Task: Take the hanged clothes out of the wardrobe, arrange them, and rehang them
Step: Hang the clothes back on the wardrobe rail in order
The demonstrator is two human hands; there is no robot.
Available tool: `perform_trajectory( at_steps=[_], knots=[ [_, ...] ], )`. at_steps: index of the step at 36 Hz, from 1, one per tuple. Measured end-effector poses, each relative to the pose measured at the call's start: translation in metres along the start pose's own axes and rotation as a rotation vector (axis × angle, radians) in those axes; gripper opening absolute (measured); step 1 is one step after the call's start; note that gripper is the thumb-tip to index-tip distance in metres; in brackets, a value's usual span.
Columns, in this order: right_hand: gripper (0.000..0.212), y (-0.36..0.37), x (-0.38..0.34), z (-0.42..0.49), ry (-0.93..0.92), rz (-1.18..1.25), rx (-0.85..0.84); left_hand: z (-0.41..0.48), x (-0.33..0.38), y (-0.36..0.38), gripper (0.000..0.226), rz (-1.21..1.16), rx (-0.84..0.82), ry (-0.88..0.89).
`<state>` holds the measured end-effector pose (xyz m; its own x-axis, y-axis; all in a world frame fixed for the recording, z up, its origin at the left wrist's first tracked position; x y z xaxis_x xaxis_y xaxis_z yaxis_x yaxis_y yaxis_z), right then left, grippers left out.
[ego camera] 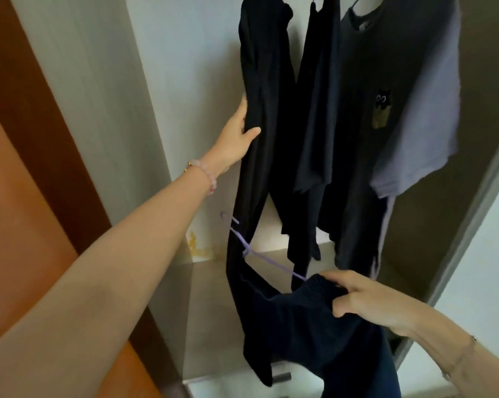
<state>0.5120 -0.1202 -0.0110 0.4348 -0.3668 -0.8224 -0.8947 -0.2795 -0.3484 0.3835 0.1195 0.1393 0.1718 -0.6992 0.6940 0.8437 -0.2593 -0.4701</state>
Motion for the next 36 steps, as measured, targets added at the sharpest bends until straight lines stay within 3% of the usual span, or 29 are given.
perform_trajectory(
  at_steps=[2,6,11,15,21,27,32,36],
  knots=[
    [0.055,0.010,0.002,0.010,0.038,-0.017,-0.003,-0.012,-0.005,-0.001,0.060,0.031,-0.018,-0.061],
    [0.049,0.027,-0.002,0.032,0.055,0.009,-0.010,-0.032,-0.007,-0.011,0.044,0.058,-0.041,-0.145],
    [0.048,0.036,-0.028,0.051,-0.005,0.090,-0.048,-0.046,-0.004,-0.039,0.042,0.078,0.040,-0.174],
    [0.040,0.030,-0.057,0.061,-0.093,0.105,-0.073,-0.058,0.006,-0.066,0.047,0.316,0.109,-0.146],
    [0.047,0.009,-0.110,0.065,-0.199,0.099,-0.068,-0.090,0.072,-0.120,0.047,0.737,0.334,0.059],
    [0.036,0.010,-0.152,0.057,-0.366,0.045,-0.136,-0.141,0.135,-0.170,0.036,1.288,0.699,0.241],
    [0.034,0.020,-0.166,0.056,-0.396,0.029,-0.186,-0.167,0.131,-0.200,0.048,1.430,0.849,0.130],
    [0.043,0.025,-0.166,0.058,-0.392,0.024,-0.192,-0.172,0.115,-0.205,0.065,1.311,0.859,0.080]
  ],
)
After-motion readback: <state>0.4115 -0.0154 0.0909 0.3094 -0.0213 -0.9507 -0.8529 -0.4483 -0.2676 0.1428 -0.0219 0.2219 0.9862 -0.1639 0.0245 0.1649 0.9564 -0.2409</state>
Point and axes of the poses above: each hand's wrist, its own z-axis towards the middle knuckle, its own y-axis out of the palm, x = y × z, the point moved 4 cm from there along z, towards the middle knuckle, and after that the axes turned 4 degrees about y, right-handed, at the moved point
